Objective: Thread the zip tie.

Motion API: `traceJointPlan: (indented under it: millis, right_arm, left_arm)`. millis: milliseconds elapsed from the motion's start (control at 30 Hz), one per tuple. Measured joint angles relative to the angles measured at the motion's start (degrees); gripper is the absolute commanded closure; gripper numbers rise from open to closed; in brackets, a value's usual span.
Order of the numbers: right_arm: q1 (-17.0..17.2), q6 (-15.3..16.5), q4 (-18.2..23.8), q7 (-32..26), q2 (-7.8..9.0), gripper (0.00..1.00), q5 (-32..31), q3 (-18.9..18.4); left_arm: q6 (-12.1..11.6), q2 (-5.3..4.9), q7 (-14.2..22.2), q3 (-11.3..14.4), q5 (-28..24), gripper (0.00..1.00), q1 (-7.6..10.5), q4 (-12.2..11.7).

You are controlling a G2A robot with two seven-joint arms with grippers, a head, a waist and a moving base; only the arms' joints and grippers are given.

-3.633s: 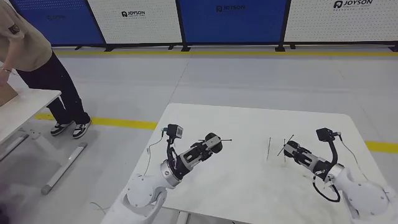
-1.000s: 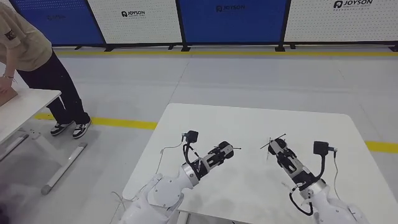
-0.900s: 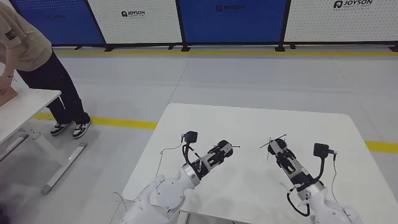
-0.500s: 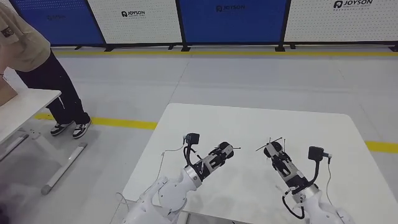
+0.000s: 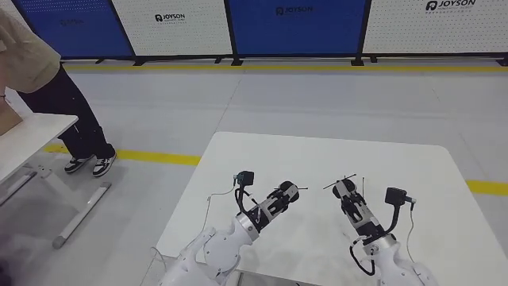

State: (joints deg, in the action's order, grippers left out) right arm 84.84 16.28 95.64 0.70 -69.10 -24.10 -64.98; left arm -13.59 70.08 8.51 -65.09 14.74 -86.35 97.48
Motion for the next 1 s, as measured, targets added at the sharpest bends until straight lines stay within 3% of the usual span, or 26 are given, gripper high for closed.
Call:
traceJointPlan:
  millis: [367, 533, 1000]
  right_arm:
    - [-0.7, -1.1, 0.2, 2.4, -0.80, 1.00, -2.1, 2.3]
    - [-1.9, -3.7, -0.6, 3.8, -1.40, 1.00, -6.3, 4.6]
    - [-1.3, -3.2, 0.0, 3.7, -1.61, 1.00, -6.4, 4.9]
  left_arm:
    - [0.0, 0.00, 0.0, 0.0, 0.0, 1.00, 0.00, 0.0]
    - [0.0, 0.00, 0.0, 0.0, 0.0, 1.00, 0.00, 0.0]
    - [0.0, 0.00, 0.0, 0.0, 0.0, 1.00, 0.00, 0.0]
